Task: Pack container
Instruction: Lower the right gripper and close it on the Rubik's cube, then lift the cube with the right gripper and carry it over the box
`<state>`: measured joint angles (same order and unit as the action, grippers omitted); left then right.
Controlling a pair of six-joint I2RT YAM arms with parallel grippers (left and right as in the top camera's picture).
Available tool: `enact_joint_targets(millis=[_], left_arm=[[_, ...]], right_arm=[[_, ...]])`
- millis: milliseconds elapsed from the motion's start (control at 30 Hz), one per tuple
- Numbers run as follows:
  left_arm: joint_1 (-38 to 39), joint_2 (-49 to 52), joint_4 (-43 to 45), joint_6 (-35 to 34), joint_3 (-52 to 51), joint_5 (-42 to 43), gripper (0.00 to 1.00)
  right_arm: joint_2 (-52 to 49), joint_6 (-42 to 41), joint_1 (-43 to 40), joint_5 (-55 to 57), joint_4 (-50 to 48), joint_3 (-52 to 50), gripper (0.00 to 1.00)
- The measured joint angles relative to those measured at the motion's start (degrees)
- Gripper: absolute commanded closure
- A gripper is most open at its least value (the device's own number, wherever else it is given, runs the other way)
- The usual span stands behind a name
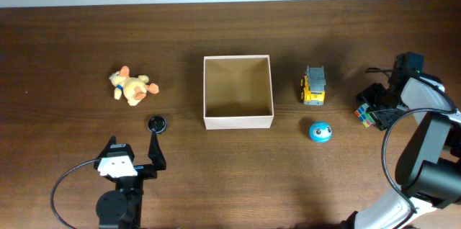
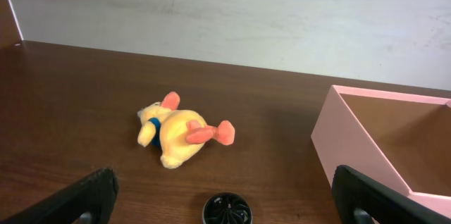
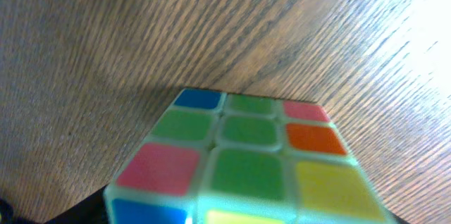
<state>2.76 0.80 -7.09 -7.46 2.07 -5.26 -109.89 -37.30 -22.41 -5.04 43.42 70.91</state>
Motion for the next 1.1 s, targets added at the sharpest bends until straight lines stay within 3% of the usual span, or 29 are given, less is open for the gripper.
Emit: enact_joint_targets(millis=[400, 733, 1100], left_arm=[[0.00, 0.00, 0.00, 0.00, 0.00, 0.00, 0.01], [0.00, 0.00, 0.00, 0.00, 0.00, 0.00, 0.01], [0.00, 0.00, 0.00, 0.00, 0.00, 0.00, 0.01]], right_arm=[[0.00, 2.54, -4.22, -0.02, 0.17, -0.02, 0.27], [0.00, 4.35, -4.31, -0.02, 0.48, -0.02, 0.43], [0.00, 5.05, -4.31, 0.00, 0.63, 0.00, 0.43]])
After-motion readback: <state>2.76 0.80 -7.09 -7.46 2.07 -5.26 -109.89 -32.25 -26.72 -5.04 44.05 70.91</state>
